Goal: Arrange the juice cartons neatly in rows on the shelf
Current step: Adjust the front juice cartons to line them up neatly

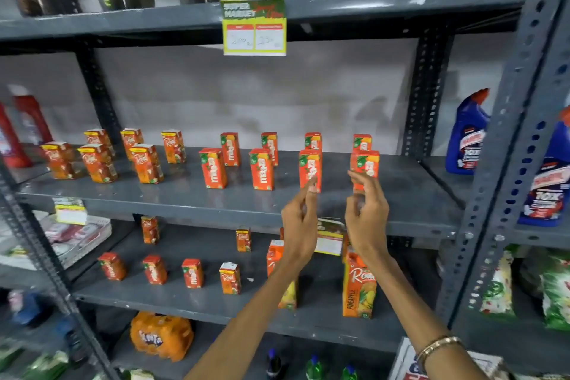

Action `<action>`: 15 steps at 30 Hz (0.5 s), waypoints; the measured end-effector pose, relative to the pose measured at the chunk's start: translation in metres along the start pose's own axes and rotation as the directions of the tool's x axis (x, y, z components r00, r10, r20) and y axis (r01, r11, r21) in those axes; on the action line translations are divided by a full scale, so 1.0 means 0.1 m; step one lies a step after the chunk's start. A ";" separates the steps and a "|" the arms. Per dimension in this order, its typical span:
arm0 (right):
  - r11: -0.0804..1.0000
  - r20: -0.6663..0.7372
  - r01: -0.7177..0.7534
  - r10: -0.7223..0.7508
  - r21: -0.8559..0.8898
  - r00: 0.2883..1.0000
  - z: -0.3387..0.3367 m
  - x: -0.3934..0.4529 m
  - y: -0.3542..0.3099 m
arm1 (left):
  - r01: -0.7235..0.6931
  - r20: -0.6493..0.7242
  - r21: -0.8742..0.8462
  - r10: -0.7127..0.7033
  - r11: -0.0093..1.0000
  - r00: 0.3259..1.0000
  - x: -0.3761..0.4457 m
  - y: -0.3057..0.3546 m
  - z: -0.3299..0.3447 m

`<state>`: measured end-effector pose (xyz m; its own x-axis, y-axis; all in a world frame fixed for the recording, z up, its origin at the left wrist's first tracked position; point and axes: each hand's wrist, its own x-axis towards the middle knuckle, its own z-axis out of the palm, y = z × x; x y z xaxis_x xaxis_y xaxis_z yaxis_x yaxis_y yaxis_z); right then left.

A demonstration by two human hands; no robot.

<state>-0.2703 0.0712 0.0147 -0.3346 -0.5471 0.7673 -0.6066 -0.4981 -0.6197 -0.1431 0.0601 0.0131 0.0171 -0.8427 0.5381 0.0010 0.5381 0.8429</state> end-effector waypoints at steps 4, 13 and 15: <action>0.999 0.051 0.014 -0.017 0.046 0.999 0.65 -0.07 -0.38 | -0.022 -0.104 0.028 0.025 0.999 0.994 0.26 -0.14 -0.64; 0.910 0.292 -0.392 0.415 -0.136 0.861 1.68 0.16 -0.80 | 0.245 0.099 -0.036 -0.241 0.969 0.965 1.03 -0.22 -1.30; 0.897 0.299 -0.398 0.440 -0.192 0.847 1.75 0.20 -0.76 | 0.288 0.168 -0.018 -0.281 0.958 0.945 1.11 -0.25 -1.33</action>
<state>-0.1046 -0.0199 0.0487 -0.3343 -0.8837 0.3275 -0.5497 -0.0994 -0.8295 -0.0085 -0.0449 0.0498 -0.1526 -0.9497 0.2735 0.0236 0.2732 0.9617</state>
